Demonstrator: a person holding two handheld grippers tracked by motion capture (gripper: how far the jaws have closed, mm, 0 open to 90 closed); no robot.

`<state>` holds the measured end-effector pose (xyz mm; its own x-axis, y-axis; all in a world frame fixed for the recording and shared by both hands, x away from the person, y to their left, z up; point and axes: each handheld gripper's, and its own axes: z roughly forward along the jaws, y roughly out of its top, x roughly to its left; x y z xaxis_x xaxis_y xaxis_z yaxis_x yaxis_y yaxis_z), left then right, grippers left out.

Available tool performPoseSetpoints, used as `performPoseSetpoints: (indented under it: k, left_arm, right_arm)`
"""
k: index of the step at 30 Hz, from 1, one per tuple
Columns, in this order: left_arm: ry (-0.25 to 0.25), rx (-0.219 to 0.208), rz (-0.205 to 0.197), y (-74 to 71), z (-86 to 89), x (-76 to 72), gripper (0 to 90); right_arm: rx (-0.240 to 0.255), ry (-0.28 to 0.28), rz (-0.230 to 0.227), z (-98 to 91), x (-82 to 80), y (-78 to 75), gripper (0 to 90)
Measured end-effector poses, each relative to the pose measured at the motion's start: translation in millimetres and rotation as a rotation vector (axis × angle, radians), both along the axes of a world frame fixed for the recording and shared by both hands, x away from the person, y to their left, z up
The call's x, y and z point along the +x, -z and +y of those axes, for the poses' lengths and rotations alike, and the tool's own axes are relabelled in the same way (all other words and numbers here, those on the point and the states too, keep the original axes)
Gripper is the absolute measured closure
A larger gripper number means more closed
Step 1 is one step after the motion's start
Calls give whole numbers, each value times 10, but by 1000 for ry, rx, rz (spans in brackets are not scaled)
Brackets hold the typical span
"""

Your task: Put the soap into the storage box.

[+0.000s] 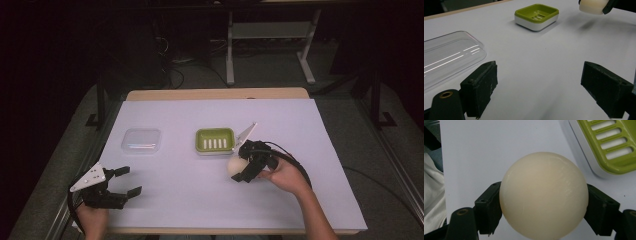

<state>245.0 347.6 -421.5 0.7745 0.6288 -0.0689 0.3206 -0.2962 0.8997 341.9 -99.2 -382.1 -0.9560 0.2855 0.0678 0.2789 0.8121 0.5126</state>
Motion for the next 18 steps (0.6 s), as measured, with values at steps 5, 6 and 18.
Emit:
performPoseSetpoints:
  k: [5, 6, 18]
  left_arm:
    - [-3, -7, 3, 0, -4, -2, 132]
    - [-5, -9, 3, 0, -4, -4, 132]
    - [-3, -8, 2, 1, -4, 0, 132]
  right_arm:
    - [2, -10, 3, 77, 73, -52, 235]
    - [2, -14, 1, 88, 87, -57, 236]
    - [-21, -34, 4, 260, 226, -163, 235]
